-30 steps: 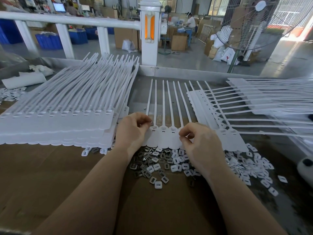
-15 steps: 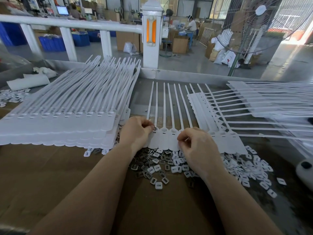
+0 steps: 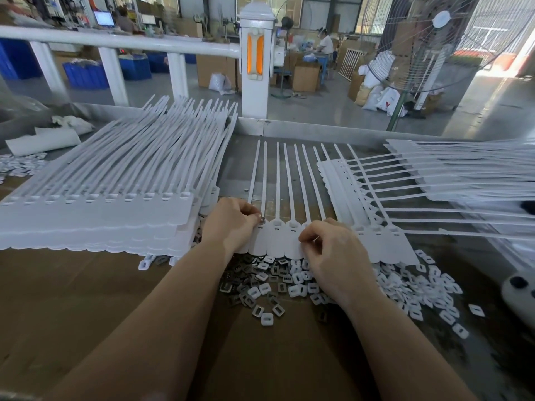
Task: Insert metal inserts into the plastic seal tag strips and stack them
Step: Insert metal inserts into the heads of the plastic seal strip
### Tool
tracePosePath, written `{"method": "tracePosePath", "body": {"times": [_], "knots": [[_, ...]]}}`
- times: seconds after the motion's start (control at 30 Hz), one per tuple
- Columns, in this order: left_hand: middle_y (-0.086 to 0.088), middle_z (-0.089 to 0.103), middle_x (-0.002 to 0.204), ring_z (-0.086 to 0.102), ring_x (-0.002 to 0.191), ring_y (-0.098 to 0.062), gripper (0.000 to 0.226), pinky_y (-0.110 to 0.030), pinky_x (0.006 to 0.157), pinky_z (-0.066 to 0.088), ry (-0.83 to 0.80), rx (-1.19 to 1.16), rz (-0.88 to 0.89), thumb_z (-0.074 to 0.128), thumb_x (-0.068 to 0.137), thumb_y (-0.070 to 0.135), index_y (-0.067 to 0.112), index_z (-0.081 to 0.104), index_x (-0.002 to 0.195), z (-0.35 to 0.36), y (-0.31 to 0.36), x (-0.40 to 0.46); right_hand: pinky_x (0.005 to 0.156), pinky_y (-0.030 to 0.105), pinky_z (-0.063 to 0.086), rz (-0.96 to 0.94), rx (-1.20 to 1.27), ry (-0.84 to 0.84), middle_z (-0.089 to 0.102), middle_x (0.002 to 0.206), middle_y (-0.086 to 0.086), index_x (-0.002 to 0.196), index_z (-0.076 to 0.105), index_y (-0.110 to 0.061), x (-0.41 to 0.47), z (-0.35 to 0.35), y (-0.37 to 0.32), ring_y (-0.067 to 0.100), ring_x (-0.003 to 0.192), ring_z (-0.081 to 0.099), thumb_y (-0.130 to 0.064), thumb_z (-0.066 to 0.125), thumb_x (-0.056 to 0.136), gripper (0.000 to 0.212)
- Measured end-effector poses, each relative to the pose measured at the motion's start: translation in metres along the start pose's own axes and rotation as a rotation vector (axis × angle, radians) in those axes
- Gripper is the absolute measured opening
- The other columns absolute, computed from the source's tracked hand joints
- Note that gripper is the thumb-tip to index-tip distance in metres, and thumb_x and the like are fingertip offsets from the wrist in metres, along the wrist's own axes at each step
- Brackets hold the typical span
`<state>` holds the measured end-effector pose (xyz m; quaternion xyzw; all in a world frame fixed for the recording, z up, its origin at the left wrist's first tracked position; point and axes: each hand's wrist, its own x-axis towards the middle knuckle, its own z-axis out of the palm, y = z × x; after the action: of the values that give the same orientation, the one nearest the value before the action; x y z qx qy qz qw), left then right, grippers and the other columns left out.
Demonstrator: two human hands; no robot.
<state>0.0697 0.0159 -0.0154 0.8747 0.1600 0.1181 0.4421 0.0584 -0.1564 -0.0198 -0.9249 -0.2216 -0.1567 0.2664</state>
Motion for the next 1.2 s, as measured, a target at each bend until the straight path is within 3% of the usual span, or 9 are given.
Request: {"method": "tracePosePath", "body": {"times": [0.33,0.57,0.7,0.87,1.0,1.1,1.2], "knots": [[0.020,0.056,0.065,0.051,0.067,0.001,0.025,-0.020,0.057,0.038,0.044,-0.053,-0.013,0.070,0.081,0.021,0.030,0.060,0.059,0.002,-0.002,-0.001,0.083,0.021,0.038,-0.002,-0.002,0.000,0.061,0.091,-0.005,0.092,0.066,-0.018,0.000,0.000,0.000,0.012,0.091,0.051,-0.017,0.058,0.088,0.009],[0.020,0.059,0.064,0.055,0.071,-0.002,0.021,-0.023,0.067,0.043,0.008,-0.120,-0.012,0.067,0.083,0.016,0.028,0.066,0.066,0.000,-0.005,-0.001,0.084,0.022,0.040,0.000,-0.003,0.003,0.060,0.089,-0.007,0.092,0.066,-0.019,0.001,0.001,-0.001,0.011,0.091,0.051,-0.017,0.058,0.088,0.009],[0.020,0.057,0.071,0.054,0.072,0.001,0.012,-0.015,0.067,0.041,0.031,-0.102,0.025,0.064,0.086,0.015,0.024,0.071,0.082,-0.002,-0.008,-0.003,0.083,0.022,0.039,0.004,0.001,0.007,0.058,0.087,-0.008,0.092,0.066,-0.018,0.001,0.000,-0.001,0.011,0.090,0.051,-0.017,0.058,0.088,0.009],[0.017,0.061,0.080,0.053,0.073,0.004,0.016,-0.003,0.065,0.037,0.039,-0.088,0.087,0.061,0.088,0.013,0.027,0.070,0.088,-0.005,-0.009,-0.007,0.083,0.023,0.041,0.009,-0.004,-0.007,0.060,0.090,-0.005,0.093,0.066,-0.019,0.000,-0.001,-0.001,0.012,0.091,0.051,-0.018,0.058,0.089,0.009],[0.004,0.062,0.094,0.052,0.072,-0.002,0.017,-0.010,0.072,0.041,0.013,-0.060,0.146,0.061,0.088,0.013,0.028,0.068,0.089,-0.006,-0.008,-0.011,0.083,0.024,0.041,0.007,0.009,-0.004,0.060,0.089,-0.005,0.092,0.066,-0.017,0.000,-0.002,-0.002,0.012,0.089,0.051,-0.017,0.058,0.088,0.008],[0.006,0.053,0.100,0.049,0.073,0.001,0.016,-0.015,0.080,0.040,0.011,0.016,0.172,0.060,0.089,0.016,0.027,0.070,0.094,-0.005,-0.007,-0.011,0.084,0.023,0.041,0.010,0.011,-0.004,0.059,0.089,-0.006,0.093,0.066,-0.018,0.000,-0.002,-0.003,0.011,0.090,0.051,-0.017,0.058,0.089,0.009],[0.006,0.052,0.098,0.046,0.066,0.001,0.017,-0.014,0.077,0.039,0.042,0.060,0.170,0.059,0.090,0.016,0.026,0.071,0.095,-0.004,-0.007,-0.011,0.084,0.023,0.041,0.010,0.014,-0.005,0.057,0.087,-0.008,0.093,0.066,-0.018,0.000,-0.002,-0.002,0.011,0.089,0.051,-0.018,0.059,0.089,0.009]]}}
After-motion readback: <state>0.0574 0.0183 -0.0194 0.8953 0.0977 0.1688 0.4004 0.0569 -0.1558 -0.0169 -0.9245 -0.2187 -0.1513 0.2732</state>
